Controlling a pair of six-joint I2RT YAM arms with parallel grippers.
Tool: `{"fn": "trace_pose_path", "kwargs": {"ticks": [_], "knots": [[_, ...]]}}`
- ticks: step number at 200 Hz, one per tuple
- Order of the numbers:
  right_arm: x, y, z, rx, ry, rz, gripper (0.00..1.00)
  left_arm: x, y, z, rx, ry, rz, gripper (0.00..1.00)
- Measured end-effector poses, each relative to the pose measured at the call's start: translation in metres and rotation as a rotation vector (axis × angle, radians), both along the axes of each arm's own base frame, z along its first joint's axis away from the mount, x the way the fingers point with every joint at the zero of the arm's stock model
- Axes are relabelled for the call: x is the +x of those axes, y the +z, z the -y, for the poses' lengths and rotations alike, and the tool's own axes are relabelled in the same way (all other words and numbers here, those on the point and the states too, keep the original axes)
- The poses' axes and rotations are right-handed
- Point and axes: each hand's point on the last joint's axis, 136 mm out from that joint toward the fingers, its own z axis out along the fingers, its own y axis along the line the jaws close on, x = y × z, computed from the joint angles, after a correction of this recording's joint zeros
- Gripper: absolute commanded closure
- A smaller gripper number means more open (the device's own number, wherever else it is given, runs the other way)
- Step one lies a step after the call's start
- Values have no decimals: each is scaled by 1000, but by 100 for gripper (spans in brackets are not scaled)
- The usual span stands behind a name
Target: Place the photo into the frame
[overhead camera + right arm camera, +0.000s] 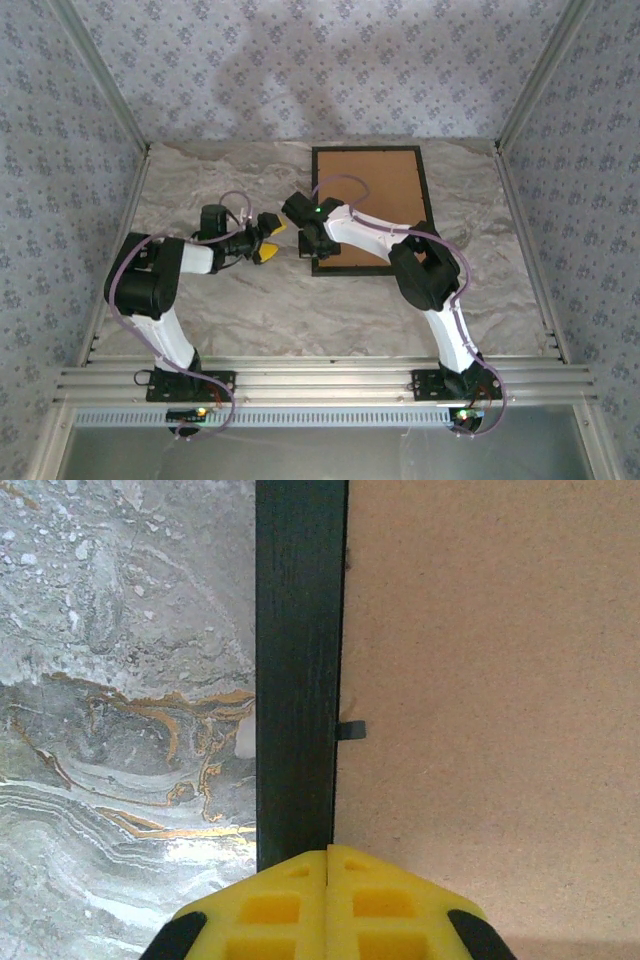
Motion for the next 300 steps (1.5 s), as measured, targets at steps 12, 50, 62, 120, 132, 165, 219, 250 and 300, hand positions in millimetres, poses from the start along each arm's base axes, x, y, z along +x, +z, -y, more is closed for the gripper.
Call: {"fn": "trace_pose_path", "kwargs": {"ticks": [12, 50, 62, 120, 132, 165, 219, 250, 300], "knots": [[-1, 0, -2, 1, 17, 1, 100, 0, 0, 1, -2, -4, 0, 1], [-28, 12, -1, -7, 204, 1, 74, -1, -1, -1, 1, -7, -1, 1], [-34, 22, 5, -9, 282, 11, 61, -1, -1, -1, 1, -6, -5, 1], [-35, 45, 29, -20, 650, 98, 46, -3, -3, -2, 4, -6, -20, 1], [-37, 38, 28, -41, 752, 110, 43, -3, -4, -2, 6, -5, -25, 1], [-50, 4, 32, -117, 1003, 152, 35, -3, 1, -3, 12, 4, -20, 1], [-43, -15, 36, -265, 1228, 274, 30, -3, 2, -3, 13, 6, -19, 1], [-34, -17, 35, -351, 1290, 355, 28, -3, 1, -3, 13, 6, -21, 1], [-10, -6, 33, -454, 1315, 481, 23, 3, 0, -2, 11, 6, -22, 1]]}}
